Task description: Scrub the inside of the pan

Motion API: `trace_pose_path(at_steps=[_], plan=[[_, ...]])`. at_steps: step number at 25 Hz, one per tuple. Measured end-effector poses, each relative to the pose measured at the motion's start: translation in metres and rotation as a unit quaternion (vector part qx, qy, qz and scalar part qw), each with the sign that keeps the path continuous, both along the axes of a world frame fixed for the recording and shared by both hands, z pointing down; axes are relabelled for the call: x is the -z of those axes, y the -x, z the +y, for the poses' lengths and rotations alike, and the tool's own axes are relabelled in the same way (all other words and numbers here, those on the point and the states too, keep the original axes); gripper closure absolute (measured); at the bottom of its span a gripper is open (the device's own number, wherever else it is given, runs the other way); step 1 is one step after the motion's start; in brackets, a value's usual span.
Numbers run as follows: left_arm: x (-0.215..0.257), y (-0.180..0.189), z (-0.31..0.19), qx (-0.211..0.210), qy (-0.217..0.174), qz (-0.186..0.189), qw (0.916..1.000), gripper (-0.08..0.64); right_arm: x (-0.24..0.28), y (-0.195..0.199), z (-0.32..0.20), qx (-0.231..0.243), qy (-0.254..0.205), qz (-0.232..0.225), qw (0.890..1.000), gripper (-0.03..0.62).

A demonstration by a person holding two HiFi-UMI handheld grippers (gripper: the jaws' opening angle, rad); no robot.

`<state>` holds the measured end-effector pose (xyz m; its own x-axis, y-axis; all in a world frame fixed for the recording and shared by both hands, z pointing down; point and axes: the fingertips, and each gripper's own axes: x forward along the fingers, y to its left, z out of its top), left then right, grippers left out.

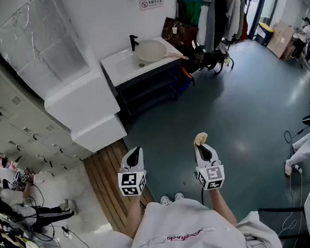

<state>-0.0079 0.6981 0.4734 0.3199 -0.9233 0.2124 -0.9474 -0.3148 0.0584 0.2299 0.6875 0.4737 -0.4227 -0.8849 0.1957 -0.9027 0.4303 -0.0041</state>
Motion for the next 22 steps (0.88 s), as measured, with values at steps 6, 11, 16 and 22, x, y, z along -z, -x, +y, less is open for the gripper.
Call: trace_pose_path(at_steps=[6,11,16,22], plan=[[0.002,0.006,-0.004,0.0,-0.005,0.0,1.0,0.56,0.005,0.0,-0.002,-0.006,-0.004,0.001,1.0,0.571],[0.004,0.007,-0.007,-0.003,-0.009,-0.001,1.0,0.56,0.009,-0.001,-0.004,-0.009,-0.009,0.003,1.0,0.571],[0.002,0.013,-0.009,-0.006,-0.01,-0.004,0.9999,0.56,0.016,0.008,-0.006,-0.003,-0.019,-0.007,1.0,0.569],[0.001,0.015,-0.005,-0.01,-0.015,-0.005,0.9998,0.56,0.017,0.016,0.0,0.001,-0.025,-0.011,1.0,0.569]])
